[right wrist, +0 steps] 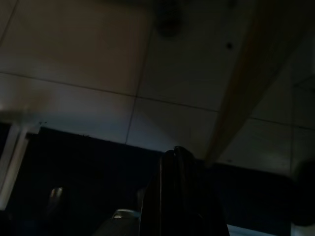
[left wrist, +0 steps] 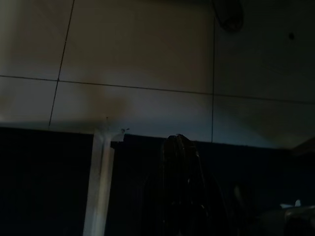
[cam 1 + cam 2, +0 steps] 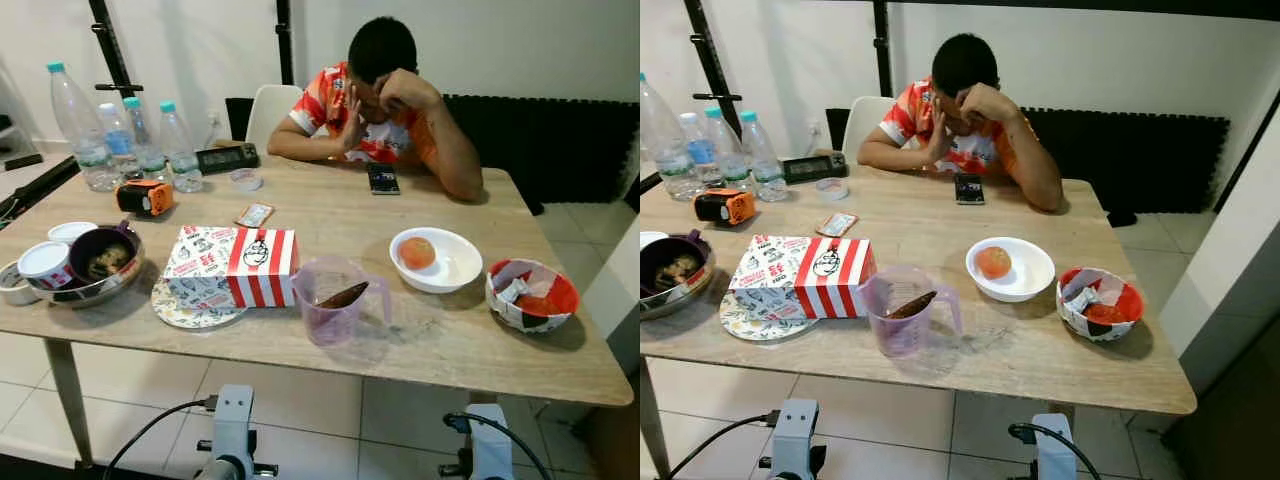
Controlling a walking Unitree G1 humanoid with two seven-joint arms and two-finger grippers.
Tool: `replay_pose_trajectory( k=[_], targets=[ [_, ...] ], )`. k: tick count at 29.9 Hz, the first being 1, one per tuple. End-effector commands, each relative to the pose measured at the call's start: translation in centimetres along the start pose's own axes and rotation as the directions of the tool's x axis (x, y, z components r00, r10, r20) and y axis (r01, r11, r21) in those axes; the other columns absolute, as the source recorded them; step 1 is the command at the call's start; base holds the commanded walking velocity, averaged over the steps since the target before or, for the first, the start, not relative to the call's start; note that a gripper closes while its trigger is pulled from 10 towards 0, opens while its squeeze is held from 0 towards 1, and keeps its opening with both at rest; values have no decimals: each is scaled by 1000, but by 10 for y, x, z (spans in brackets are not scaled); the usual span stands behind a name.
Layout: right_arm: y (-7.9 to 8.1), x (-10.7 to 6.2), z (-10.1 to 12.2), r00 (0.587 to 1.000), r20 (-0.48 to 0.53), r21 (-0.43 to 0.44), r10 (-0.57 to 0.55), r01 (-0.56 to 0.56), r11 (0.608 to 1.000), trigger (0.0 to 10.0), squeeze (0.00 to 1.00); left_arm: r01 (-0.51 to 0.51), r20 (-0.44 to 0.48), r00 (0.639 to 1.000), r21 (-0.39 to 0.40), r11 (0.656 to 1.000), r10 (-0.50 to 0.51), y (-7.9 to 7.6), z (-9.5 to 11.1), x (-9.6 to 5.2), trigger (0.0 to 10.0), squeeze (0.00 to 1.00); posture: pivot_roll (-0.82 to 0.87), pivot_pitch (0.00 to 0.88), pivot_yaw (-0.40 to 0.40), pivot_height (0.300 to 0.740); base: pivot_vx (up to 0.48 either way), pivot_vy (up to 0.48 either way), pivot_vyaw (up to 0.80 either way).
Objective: Restocking fridge
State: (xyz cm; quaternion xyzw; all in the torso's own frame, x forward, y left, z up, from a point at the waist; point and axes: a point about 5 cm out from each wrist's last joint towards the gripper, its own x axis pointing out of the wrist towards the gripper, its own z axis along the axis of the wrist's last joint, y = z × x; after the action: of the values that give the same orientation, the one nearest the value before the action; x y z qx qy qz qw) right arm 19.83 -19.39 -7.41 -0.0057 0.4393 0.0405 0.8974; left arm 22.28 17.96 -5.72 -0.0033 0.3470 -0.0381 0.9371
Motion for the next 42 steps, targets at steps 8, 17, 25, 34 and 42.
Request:
replay_pose_trajectory(
  k=[8, 17, 25, 34, 42],
  targets=[
    [3, -7, 6, 939, 49, -53, 341, -339, 939, 10000, 0, -1, -31, 1000, 38, 999, 2, 11, -9, -5, 10000, 0, 40, 0, 8, 740, 0, 0, 0],
    [16, -35, 73, 604, 139, -240, 785, -748, 618, 10000, 0, -3, -41, 999, 35, 999, 5, 13, -15, -8, 10000, 0, 36, 0, 8, 740, 0, 0, 0],
    [38, -57, 107, 414, 201, -312, 888, -832, 458, 10000, 0, -1, -47, 999, 36, 999, 3, 12, -17, -9, 10000, 0, 33, 0, 3, 740, 0, 0, 0],
    [63, -86, 189, 273, 385, -494, 882, -746, 447, 10000, 0, 7, -39, 999, 49, 999, -5, 10, -18, -9, 10000, 0, 41, 0, -6, 740, 0, 0, 0],
    [44, -68, 233, 538, 564, -393, 627, -493, 776, 10000, 1000, 2, -42, 999, 52, 999, 0, 10, -19, -9, 10000, 0, 43, 0, -8, 740, 0, 0, 0]
  ],
)
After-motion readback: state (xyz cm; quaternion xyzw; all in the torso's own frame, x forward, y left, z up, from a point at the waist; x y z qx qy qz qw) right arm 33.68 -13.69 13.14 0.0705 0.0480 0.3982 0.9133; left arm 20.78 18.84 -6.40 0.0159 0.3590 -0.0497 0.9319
